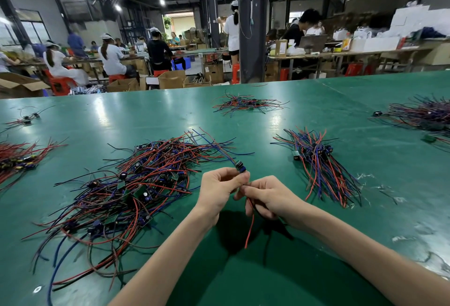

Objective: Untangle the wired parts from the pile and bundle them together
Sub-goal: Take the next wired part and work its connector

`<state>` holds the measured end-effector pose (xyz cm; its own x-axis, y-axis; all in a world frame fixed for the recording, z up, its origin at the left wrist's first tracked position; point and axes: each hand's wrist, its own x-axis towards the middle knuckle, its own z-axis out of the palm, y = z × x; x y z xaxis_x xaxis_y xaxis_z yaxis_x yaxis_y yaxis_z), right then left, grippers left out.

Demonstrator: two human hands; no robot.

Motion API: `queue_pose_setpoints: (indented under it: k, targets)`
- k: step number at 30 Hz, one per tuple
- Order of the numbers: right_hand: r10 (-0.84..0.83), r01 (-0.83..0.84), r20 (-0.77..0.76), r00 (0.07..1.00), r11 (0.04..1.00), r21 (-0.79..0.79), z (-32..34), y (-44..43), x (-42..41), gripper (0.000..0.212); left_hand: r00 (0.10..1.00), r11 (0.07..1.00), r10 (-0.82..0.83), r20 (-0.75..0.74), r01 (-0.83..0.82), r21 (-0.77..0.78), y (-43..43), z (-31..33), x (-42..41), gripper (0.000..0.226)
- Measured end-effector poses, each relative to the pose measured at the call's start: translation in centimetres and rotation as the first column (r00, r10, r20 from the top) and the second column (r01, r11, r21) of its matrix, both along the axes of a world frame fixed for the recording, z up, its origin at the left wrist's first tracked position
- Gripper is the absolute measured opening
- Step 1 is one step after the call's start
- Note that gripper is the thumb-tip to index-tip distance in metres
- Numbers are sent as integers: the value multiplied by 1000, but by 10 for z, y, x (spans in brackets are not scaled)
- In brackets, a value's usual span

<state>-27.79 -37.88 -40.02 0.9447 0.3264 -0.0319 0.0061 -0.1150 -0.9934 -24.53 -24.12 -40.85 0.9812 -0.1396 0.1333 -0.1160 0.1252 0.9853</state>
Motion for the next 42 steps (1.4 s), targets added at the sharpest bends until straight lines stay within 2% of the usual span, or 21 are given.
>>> queue_pose_setpoints:
  k: [5,10,14,17,20,26,32,37,42]
  targets:
    - [-42,42,11,999,999,-35,-1,5,0,19,998,998,61,20,-61,8,-1,-4,5,14]
    - [-35,34,-8,999,994,-105,-2,8,-3,20,984,982,172,-37,-175,-72,1,-9,22,11]
    - [-68,65,-29,997,994,-85,-2,7,-2,16,976,976,219,2,-219,-11,2,-16,40,13]
    - [-96,93,-34,995,993,-78,-1,5,0,18,971,971,238,21,-239,25,-2,-17,54,13]
    - [-127,124,-33,991,990,-70,-1,1,5,17,967,967,256,-2,-256,-15,-7,-18,63,13]
    - [-174,168,-7,985,962,-217,-11,-1,13,24,964,958,262,-49,-266,-107,-4,-23,66,15]
    - [-202,190,-54,978,966,-174,-19,-5,16,21,956,943,283,-73,-291,-163,-3,-26,68,13]
    - [-176,167,-71,982,979,-118,-21,-1,14,14,954,938,292,-73,-301,-170,-1,-26,68,13]
    - [-178,171,-9,984,957,-233,-14,-10,15,17,946,942,321,-34,-323,-95,-1,-25,67,13]
